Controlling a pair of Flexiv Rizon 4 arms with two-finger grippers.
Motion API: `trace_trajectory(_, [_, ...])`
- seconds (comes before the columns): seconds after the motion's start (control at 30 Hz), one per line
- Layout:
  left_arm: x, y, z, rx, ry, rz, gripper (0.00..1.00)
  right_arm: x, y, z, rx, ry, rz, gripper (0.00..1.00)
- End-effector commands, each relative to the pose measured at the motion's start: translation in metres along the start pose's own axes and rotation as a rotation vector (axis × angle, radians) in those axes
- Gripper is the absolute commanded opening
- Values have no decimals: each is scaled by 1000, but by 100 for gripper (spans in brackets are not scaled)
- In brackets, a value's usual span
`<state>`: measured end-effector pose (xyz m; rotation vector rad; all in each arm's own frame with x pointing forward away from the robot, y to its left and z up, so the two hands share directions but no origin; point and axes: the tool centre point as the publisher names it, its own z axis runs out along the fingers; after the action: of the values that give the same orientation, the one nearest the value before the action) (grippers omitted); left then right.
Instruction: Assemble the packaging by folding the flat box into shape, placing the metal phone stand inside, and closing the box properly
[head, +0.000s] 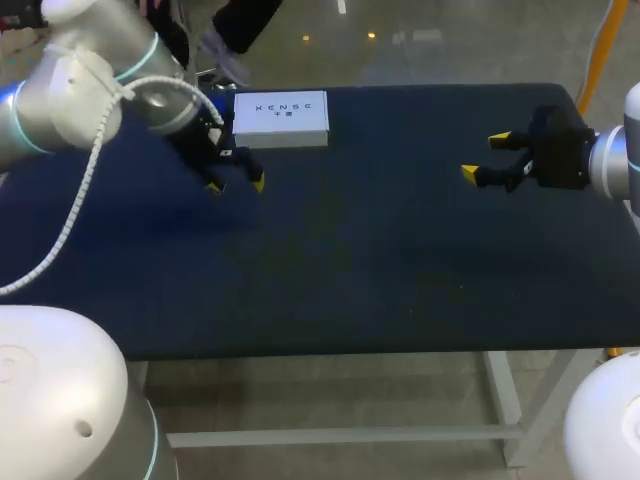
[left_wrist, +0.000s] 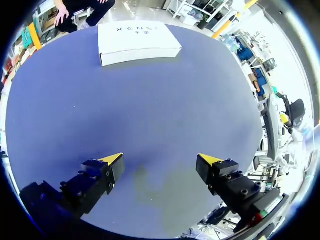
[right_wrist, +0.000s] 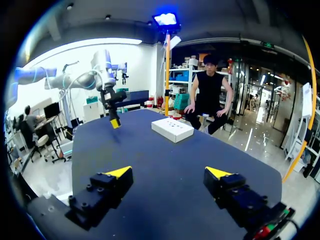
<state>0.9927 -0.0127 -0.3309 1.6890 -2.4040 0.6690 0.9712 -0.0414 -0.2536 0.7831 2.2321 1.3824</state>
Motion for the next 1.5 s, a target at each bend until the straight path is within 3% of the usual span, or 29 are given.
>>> trace_trajectory(0.03, [-3, 25, -10, 390, 66, 33, 100, 0, -1, -1, -7, 3, -1, 100])
trace_trajectory(0.83, [8, 45, -43, 500, 213, 210, 100, 0, -1, -1, -7, 3, -1, 100])
trace_trajectory(1.3, [19, 68, -67, 605, 127, 307, 100, 0, -1, -1, -7, 3, -1, 100])
trace_trajectory(1.5, [18, 70, -74, 600, 131, 326, 100, 0, -1, -1, -7, 3, -1, 100])
